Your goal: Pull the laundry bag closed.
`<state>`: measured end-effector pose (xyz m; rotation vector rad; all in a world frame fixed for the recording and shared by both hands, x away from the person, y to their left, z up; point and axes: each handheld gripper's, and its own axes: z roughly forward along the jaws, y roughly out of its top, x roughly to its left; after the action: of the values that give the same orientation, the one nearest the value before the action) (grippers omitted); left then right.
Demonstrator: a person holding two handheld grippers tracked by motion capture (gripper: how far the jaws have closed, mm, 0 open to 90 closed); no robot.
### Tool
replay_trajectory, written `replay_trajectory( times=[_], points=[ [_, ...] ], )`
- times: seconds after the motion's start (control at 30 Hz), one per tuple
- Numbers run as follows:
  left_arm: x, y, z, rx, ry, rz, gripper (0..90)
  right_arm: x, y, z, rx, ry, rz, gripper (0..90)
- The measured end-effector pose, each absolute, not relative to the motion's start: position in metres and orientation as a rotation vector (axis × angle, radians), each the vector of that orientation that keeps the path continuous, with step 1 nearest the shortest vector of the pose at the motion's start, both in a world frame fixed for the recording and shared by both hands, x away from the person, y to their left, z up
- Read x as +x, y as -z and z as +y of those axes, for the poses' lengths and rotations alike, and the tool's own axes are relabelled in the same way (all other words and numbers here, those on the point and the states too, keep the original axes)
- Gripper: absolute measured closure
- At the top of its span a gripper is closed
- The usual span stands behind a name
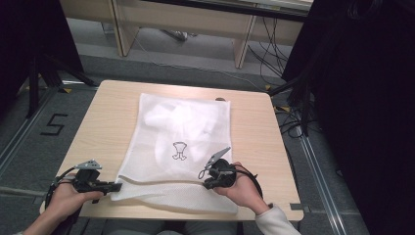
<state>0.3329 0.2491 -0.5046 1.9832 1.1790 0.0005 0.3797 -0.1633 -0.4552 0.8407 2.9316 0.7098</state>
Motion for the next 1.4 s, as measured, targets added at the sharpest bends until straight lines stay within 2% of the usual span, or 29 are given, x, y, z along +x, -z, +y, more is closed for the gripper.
replay_trajectory(
  times=[1.4],
  points=[
    [0.333, 0.505, 0.249, 1.981, 0.002, 1.18, 86.0, 0.375, 0.456, -0.18, 0.851, -0.721, 2.913, 82.2]
  ],
)
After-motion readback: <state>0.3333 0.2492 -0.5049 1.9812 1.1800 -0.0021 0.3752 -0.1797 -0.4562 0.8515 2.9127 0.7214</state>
